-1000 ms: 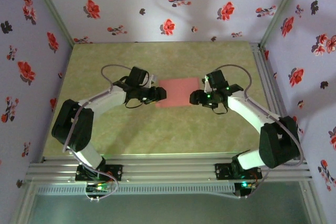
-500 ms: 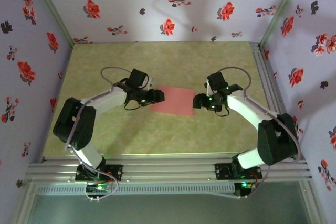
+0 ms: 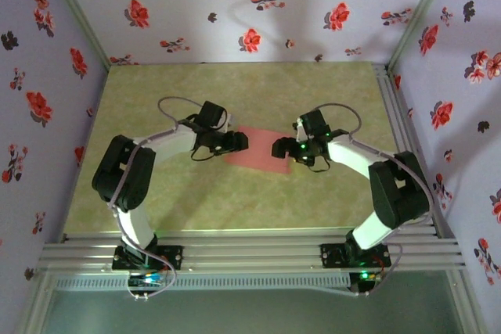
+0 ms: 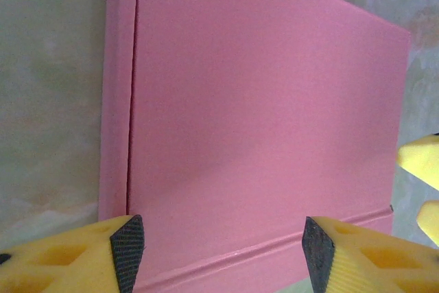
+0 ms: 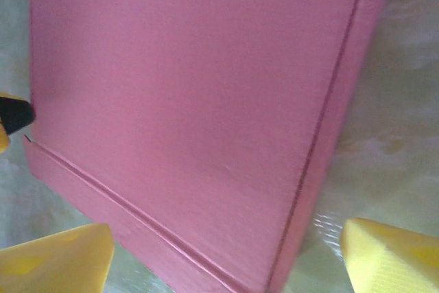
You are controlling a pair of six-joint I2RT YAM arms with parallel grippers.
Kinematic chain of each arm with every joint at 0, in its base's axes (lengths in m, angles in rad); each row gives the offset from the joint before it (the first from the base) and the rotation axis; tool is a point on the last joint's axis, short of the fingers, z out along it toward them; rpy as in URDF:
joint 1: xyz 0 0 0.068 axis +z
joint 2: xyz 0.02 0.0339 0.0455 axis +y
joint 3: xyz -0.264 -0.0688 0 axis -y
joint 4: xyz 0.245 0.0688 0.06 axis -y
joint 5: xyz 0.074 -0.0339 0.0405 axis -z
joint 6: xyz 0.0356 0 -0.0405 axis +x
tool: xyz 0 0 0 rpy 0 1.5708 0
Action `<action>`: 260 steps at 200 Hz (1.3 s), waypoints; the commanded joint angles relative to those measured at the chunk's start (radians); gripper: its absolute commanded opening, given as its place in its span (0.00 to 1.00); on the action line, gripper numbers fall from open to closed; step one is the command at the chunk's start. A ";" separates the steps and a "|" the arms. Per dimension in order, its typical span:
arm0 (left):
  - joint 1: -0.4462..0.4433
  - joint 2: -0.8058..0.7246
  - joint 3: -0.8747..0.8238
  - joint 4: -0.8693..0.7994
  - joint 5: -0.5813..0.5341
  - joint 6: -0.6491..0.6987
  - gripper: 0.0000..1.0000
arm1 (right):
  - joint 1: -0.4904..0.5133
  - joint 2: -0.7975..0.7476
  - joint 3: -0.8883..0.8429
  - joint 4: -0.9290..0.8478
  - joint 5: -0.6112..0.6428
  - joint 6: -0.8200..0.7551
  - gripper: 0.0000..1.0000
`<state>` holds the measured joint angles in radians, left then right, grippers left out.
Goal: Fold the paper box
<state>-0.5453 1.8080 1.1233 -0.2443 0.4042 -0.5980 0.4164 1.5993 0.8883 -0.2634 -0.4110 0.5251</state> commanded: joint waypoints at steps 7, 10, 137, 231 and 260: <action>-0.007 0.021 0.023 -0.016 0.017 0.017 0.65 | 0.015 0.033 -0.020 0.079 -0.046 0.055 0.93; -0.007 0.021 0.022 -0.019 0.012 0.018 0.65 | 0.016 0.034 -0.019 0.080 -0.045 0.056 0.93; 0.010 -0.113 0.010 -0.124 -0.133 0.097 0.99 | 0.030 0.018 -0.039 0.062 -0.011 0.083 0.99; 0.001 0.017 0.046 -0.085 0.035 0.102 1.00 | 0.068 -0.028 -0.054 0.047 0.013 0.109 0.99; -0.004 0.018 0.041 -0.086 0.050 0.098 1.00 | 0.073 -0.023 -0.046 0.050 0.015 0.109 0.99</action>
<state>-0.5449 1.8149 1.1412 -0.3229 0.4053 -0.5163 0.4789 1.5948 0.8394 -0.2031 -0.4179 0.6144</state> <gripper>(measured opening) 0.997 0.993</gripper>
